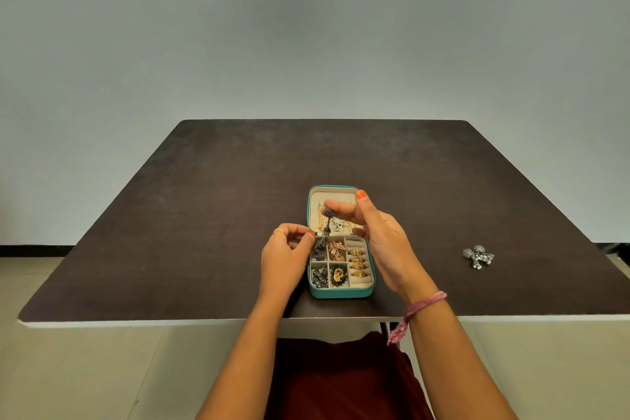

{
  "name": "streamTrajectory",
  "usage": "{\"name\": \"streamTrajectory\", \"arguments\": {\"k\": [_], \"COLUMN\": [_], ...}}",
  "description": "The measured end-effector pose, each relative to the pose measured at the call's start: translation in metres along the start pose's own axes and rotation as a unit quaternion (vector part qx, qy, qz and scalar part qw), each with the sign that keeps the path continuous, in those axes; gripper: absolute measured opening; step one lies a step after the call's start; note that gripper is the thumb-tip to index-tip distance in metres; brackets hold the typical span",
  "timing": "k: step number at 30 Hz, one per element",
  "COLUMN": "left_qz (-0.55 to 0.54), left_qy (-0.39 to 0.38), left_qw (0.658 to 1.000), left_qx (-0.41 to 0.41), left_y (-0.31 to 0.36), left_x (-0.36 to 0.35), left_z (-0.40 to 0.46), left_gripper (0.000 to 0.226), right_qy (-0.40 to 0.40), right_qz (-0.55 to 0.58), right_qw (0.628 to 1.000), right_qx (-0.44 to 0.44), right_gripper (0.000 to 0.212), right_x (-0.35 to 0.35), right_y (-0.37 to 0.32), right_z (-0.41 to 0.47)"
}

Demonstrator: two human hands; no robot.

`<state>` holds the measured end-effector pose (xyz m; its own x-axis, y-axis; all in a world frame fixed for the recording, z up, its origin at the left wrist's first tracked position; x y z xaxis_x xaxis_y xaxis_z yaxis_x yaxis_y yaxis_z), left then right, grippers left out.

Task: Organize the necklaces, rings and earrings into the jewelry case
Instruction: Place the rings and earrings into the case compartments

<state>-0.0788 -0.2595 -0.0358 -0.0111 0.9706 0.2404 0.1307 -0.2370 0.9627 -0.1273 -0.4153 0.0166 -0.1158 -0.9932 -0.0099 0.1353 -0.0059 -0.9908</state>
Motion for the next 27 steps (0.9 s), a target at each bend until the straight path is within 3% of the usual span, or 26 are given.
{"name": "streamTrajectory", "arguments": {"k": [5, 12, 27], "left_qz": [-0.121, -0.237, -0.263], "left_qy": [0.062, 0.068, 0.066], "left_qw": [0.991, 0.968, 0.961], "left_qx": [0.016, 0.042, 0.045], "left_y": [-0.008, -0.019, -0.021], "left_x": [0.018, 0.026, 0.027], "left_z": [-0.004, -0.006, -0.005], "left_gripper": [0.006, 0.008, 0.010], "right_qy": [-0.016, -0.034, -0.039], "right_qz": [-0.018, -0.059, -0.225], "right_qw": [1.000, 0.998, 0.973], "right_qx": [-0.007, -0.004, -0.031], "right_gripper": [0.048, 0.048, 0.049], "right_x": [-0.008, -0.018, -0.015], "right_y": [0.002, 0.002, 0.025], "right_z": [-0.002, -0.004, -0.003]}}
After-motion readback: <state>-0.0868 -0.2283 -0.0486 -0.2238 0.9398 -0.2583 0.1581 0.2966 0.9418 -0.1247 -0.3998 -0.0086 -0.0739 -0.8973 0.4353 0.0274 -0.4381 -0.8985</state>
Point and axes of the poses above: each hand's wrist, its own z-axis towards the middle knuckle, its own x-axis out of the back of the hand, y = z × x, the point moved 10 cm from there along z, towards the middle knuckle, and after that the axes turned 9 degrees about x, right-handed, at the moved point
